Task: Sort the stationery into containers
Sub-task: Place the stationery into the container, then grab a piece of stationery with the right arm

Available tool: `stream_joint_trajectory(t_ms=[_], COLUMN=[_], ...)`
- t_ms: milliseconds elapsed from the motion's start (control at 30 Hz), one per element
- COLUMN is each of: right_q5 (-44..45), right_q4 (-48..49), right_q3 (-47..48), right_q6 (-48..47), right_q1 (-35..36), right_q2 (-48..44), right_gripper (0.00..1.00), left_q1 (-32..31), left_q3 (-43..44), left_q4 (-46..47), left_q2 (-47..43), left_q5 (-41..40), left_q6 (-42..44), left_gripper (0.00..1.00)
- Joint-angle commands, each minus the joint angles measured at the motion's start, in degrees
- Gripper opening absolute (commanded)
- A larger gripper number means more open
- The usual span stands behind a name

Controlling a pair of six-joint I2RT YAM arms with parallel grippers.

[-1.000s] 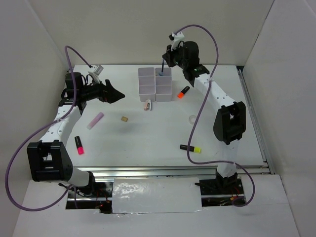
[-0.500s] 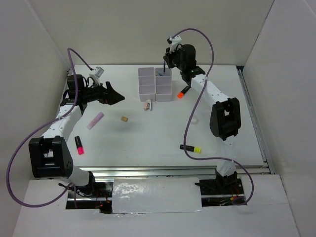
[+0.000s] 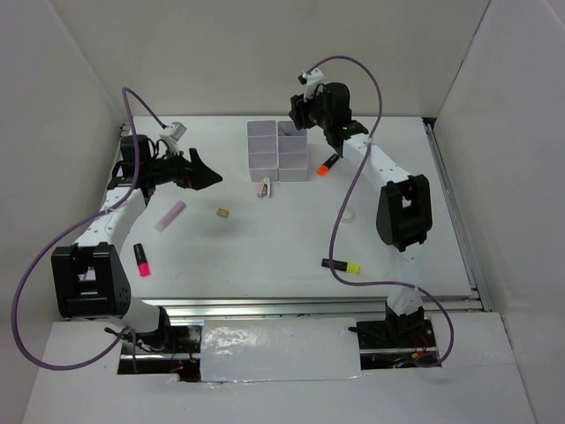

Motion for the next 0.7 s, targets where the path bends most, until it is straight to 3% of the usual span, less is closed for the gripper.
stream_joint_trajectory(t_ms=[0,133,233,400,667], right_q5=[-2.70,-5.70,-5.71,-1.49,1.94], right_q4=[-6.50,-28.69,-38.47,-49.65,-57.06], right_q3=[-1.32,-6.67,-14.21,-26.61,-33.49], right_q6=[1.58,-2.36,-6.40,-12.65,-15.03], right_q1=[-2.93,-8.20,-14.25,-23.41,-35.70], right_q2=[-13.68,-23.36,-30.57,-38.23,-38.32], right_gripper=[0.55,0.47,0.44,0.40,0.35], left_q1=[0.50,0.50,0.15,-0.56,-1.70], left_q3=[0.60,-0.19,-0.71,-1.68,-2.65], left_q4=[-0.18,-2.03,-3.79,-4.93,-5.64], left_q2=[-3.08,-4.84,-4.84,-5.71,-6.86], left_q5=[1.16,1.07,1.68,1.33,0.36], left_q6=[2.62,5.17,6.67,8.86,10.63], left_gripper=[0.99,0.99,0.98,0.98,0.98])
